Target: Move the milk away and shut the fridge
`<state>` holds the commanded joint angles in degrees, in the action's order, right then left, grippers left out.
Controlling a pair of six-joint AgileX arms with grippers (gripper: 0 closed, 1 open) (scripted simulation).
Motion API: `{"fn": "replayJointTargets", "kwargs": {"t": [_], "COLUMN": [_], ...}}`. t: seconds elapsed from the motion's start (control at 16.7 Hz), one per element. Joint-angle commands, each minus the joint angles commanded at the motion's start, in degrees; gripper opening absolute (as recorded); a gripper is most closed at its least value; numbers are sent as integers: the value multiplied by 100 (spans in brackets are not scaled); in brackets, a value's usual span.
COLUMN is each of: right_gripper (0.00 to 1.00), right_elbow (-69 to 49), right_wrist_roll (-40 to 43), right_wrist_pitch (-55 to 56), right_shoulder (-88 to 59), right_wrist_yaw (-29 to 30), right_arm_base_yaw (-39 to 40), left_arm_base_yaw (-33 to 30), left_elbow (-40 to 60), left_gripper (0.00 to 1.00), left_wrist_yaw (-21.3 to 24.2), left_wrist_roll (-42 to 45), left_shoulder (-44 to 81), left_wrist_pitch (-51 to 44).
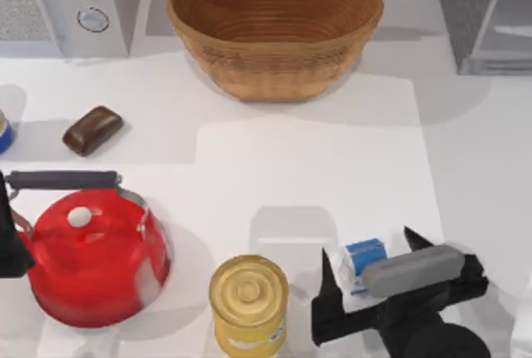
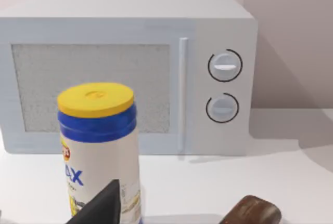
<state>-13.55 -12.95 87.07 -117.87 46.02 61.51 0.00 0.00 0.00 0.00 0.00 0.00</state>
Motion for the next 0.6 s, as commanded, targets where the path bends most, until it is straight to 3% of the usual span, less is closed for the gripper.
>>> {"fn": "replayJointTargets", "kwargs": {"t": [0.3,0.6], "right_gripper": [100,62], "right_elbow": [-47,-47], "right_wrist_roll": [11,11], "right_wrist_pitch": [3,3], "right_shoulder": [-37,-37], "right_wrist_yaw": [-19,-19], "right_arm_base_yaw": [-15,-15], "left_arm_base_yaw": [0,0], "left_elbow": [0,0], "left_gripper": [100,100], "left_wrist_yaw": [0,0], "left_wrist_roll": [0,0], "left_shoulder": [0,0], "left_wrist_pitch": [0,0]}}
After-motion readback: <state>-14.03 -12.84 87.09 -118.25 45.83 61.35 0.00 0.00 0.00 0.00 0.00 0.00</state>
